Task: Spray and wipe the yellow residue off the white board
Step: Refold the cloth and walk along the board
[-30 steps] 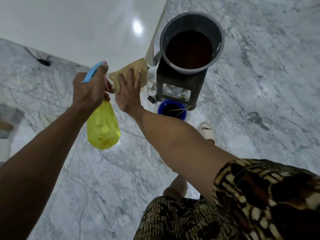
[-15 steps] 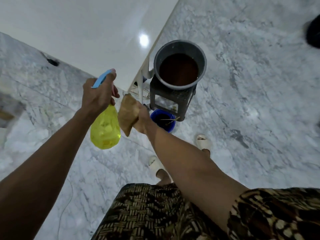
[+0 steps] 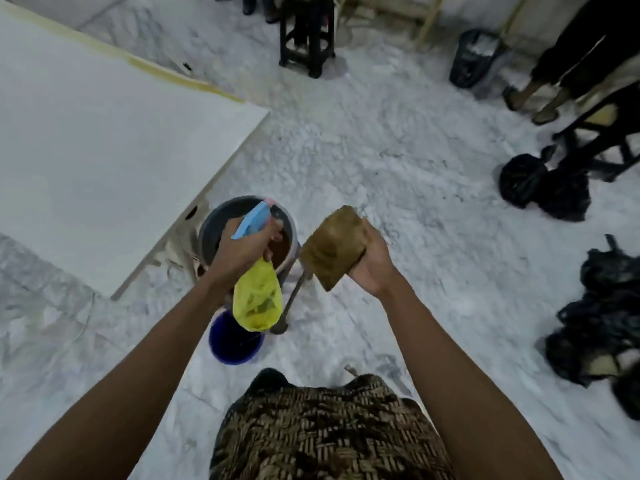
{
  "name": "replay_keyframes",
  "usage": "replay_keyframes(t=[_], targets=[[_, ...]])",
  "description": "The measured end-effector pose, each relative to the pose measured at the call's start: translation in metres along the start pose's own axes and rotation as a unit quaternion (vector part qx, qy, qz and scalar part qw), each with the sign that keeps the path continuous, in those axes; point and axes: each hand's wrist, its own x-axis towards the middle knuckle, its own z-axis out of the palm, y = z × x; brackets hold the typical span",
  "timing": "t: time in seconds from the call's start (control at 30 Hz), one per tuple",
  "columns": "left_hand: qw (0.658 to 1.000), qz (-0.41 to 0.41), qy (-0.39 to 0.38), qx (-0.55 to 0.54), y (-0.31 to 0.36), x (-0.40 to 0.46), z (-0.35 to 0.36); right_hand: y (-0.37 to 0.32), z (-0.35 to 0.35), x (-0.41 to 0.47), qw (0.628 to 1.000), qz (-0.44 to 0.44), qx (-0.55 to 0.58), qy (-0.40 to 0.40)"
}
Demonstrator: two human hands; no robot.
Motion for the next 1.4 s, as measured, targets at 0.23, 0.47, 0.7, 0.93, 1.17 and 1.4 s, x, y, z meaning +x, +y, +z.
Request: replay_keyframes(t=[0.23,0.47,0.7,0.93,1.17,1.4], targets=[[0.999,0.039,-0.010,-0.031,0.059,0.089,0.106,-0.142,-0.041,0.081,0.999,-0.033,0.000,-0.025],[0.999,0.045,0.029,-0.007,0.090,0.234,0.151,-0.241,-0.032,0.227,0.997,0.011,-0.002,-0.070],[0.996,0.014,0.087,0.000,0.162,0.385,0.169,-0.354,0.012,0.375,0.992,0.060,-0.088,-0.067],[0.990,-0.008,0.133,-0.034,0.205,0.530,0.153,-0.439,0.114,0.522,0.982,0.100,-0.126,-0.098],[0.961,-0.059,0.264,-0.057,0.218,0.687,0.110,-0.506,0.230,0.691,0.959,0.156,-0.187,-0.148],[0.901,-0.119,0.411,-0.076,0.251,0.785,0.024,-0.514,0.389,0.796,0.921,0.225,-0.213,-0.236]])
